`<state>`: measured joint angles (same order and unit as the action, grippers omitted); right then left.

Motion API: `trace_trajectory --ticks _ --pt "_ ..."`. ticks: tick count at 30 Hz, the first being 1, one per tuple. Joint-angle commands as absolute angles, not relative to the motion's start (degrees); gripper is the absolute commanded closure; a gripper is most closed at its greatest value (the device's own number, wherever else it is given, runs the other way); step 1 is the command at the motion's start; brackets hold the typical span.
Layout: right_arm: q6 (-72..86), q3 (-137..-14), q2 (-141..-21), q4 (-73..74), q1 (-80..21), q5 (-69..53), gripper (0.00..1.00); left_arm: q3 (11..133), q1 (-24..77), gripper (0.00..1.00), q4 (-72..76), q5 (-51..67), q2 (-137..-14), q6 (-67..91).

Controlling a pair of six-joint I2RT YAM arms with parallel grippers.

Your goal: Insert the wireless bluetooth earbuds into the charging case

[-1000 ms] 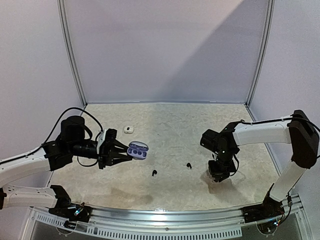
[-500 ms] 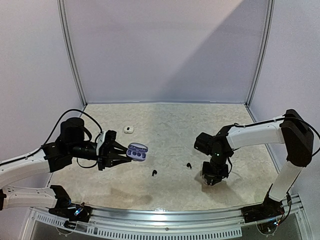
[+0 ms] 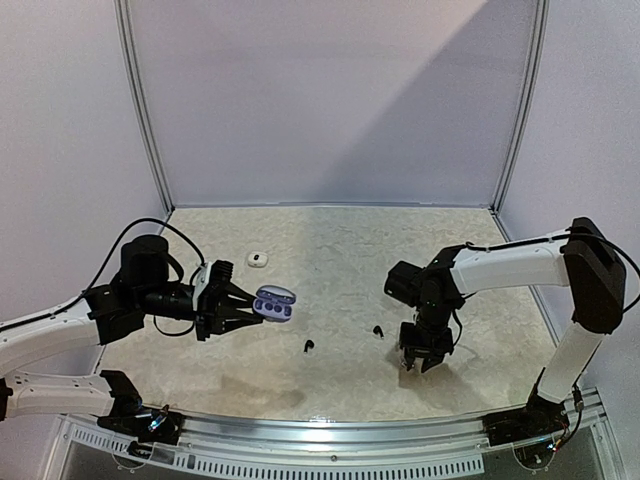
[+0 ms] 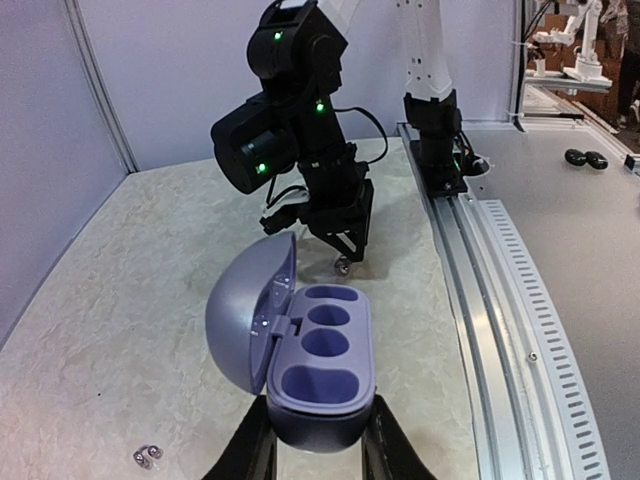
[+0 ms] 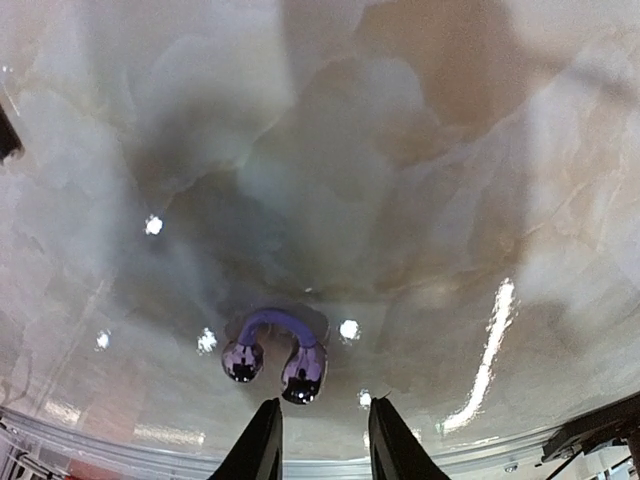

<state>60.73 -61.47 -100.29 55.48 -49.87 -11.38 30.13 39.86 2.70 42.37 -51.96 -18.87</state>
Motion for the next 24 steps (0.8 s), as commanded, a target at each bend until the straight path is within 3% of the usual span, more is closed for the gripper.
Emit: trace_trajectory --ticks 1,6,10,17,24 --pt "57.71 -63.29 -98.21 58.61 -50.23 -14.46 0.70 29.71 39.90 1.00 3.10 41.77 -51.51 -19.45" --pt "46.93 -70.84 -97.47 64.13 -49.68 -9.85 0.72 29.97 39.90 1.00 2.39 41.78 -51.60 -19.88" --pt "22.82 -75.73 -98.88 63.41 -48.23 -5.14 0.77 30.79 39.90 1.00 1.75 41.88 -52.17 -20.09" --pt "-13.53 -68.87 -96.32 48.93 -44.99 -8.76 0.69 32.41 39.99 1.00 -3.24 42.38 -51.81 -19.91" --pt "-27.92 -63.65 -96.78 45.84 -41.45 -15.19 0.63 32.64 39.99 1.00 -2.59 42.80 -52.35 -18.72"
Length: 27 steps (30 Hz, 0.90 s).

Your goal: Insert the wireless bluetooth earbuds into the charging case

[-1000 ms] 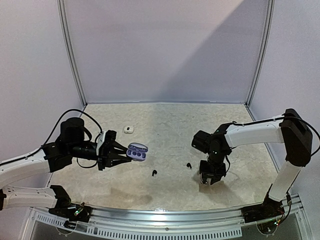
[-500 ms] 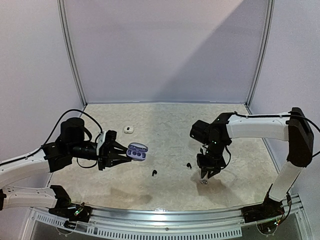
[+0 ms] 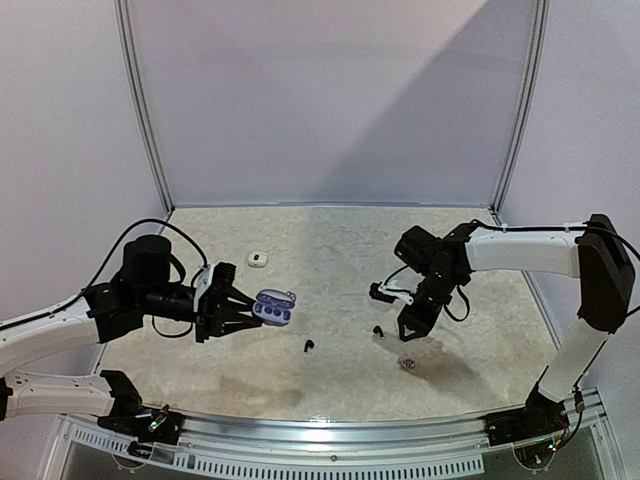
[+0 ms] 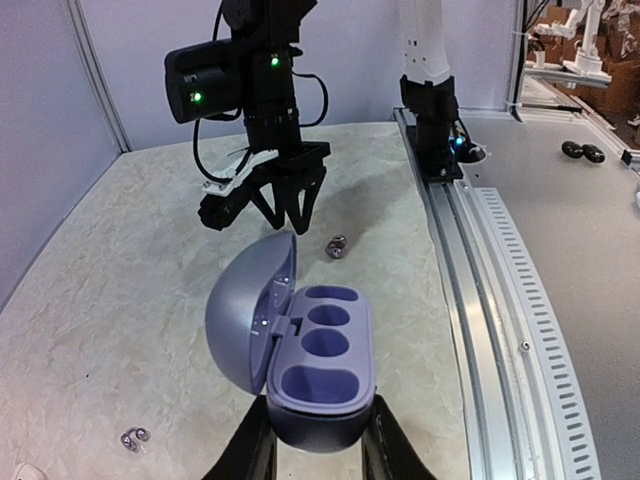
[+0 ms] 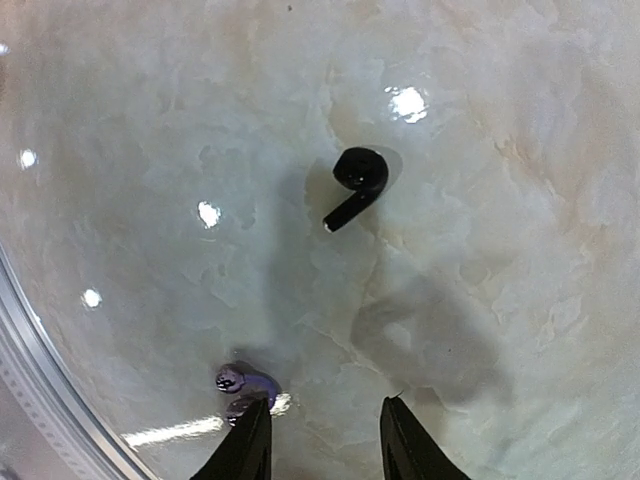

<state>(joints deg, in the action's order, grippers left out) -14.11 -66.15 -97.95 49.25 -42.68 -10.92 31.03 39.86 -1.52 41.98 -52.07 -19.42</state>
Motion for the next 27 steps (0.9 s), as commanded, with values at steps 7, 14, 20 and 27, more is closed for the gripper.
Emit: trace_trajectory --ticks 7,14,20,27 --pt "-31.35 -60.12 -97.27 45.80 -41.39 -17.92 0.62 33.31 39.99 1.00 -4.55 42.78 -52.74 -20.51" --pt "-32.03 -59.26 -97.50 46.62 -41.44 -18.27 0.63 33.18 39.99 1.00 -4.23 43.15 -53.30 -21.02" --pt "-31.58 -58.34 -97.82 46.30 -41.39 -18.61 0.66 33.05 39.99 1.00 -4.34 42.91 -53.27 -21.01" --pt "-31.14 -57.86 -98.32 46.57 -42.26 -18.79 0.66 32.89 39.92 1.00 -4.53 43.04 -53.50 -21.49"
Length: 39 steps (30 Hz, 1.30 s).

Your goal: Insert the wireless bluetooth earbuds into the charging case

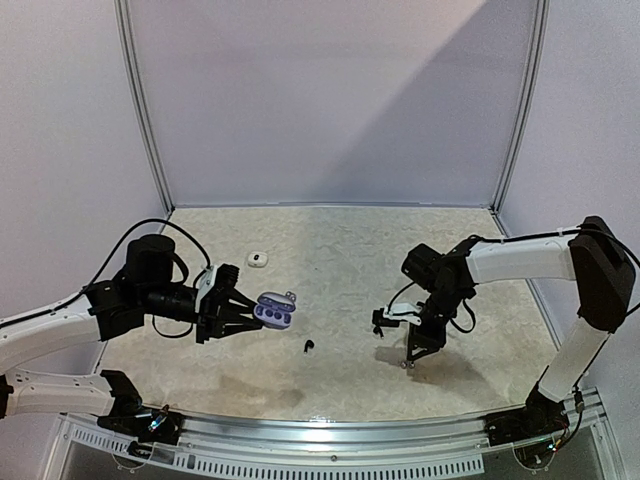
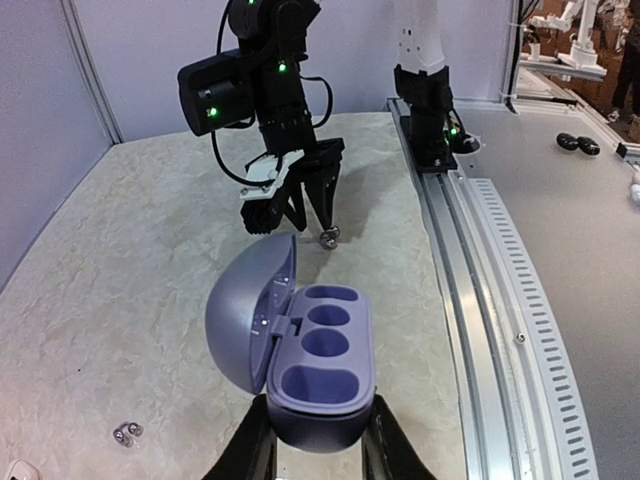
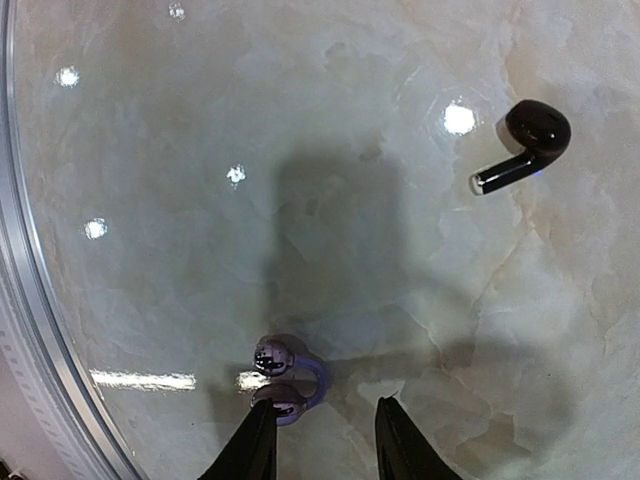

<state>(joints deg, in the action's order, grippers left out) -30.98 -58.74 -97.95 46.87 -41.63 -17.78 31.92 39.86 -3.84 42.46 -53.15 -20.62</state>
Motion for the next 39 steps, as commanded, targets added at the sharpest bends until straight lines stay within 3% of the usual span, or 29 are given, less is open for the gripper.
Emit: trace_trajectory --ticks 1,26,39 --pt "-30.95 -57.63 -98.39 46.64 -42.56 -18.81 0.66 32.87 39.97 1.00 -4.43 43.06 -53.45 -21.45" --pt "-27.08 -57.83 -99.79 47.93 -45.15 -18.36 0.70 32.87 39.90 1.00 -4.76 43.42 -53.36 -22.06" --pt "-16.81 -59.41 -100.80 48.06 -48.68 -17.32 0.73 32.46 39.91 1.00 -5.24 43.42 -53.01 -22.59"
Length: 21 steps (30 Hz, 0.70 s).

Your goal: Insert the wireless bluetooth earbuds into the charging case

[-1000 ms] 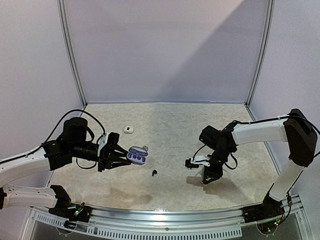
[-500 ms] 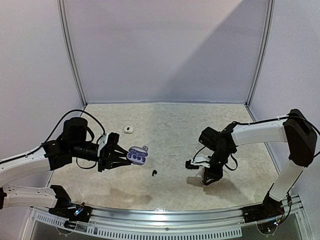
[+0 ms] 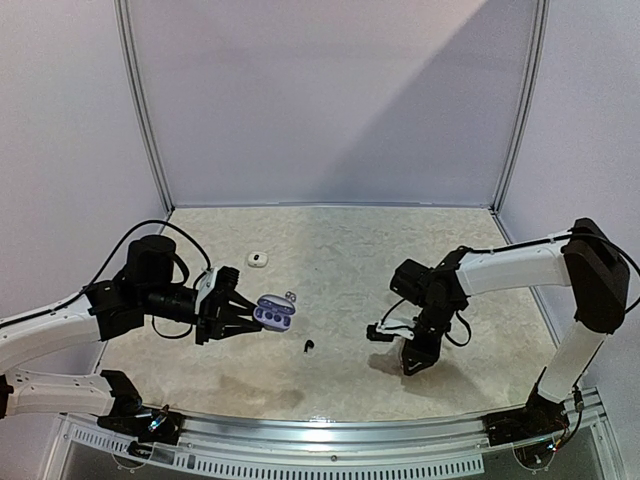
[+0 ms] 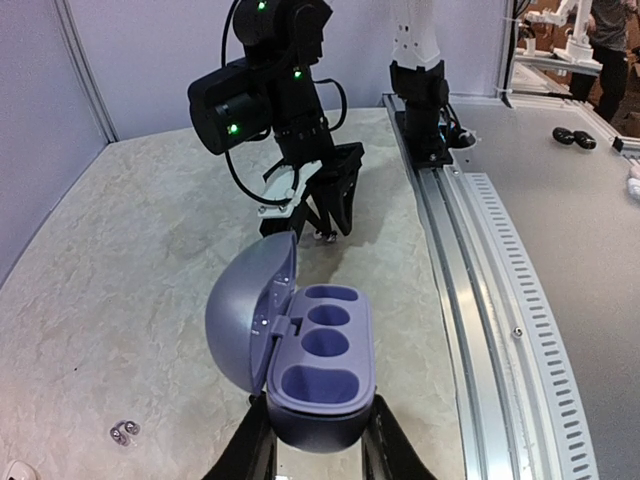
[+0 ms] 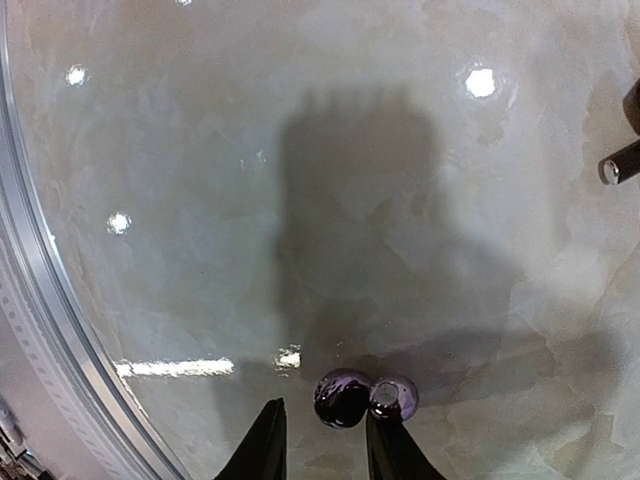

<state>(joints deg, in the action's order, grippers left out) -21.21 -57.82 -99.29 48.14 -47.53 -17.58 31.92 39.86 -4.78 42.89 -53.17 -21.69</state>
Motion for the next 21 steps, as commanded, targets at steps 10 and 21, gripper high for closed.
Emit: trace_trajectory --ticks 10,21 --pt "-6.15 -63.75 -96.84 51.88 -48.01 -8.47 0.71 32.26 39.90 1.00 -5.71 43.46 -52.62 -22.69" --pt "25.93 -57.61 -86.76 42.12 -43.00 -6.69 0.66 31.06 39.90 1.00 -1.05 43.14 -52.66 -18.90"
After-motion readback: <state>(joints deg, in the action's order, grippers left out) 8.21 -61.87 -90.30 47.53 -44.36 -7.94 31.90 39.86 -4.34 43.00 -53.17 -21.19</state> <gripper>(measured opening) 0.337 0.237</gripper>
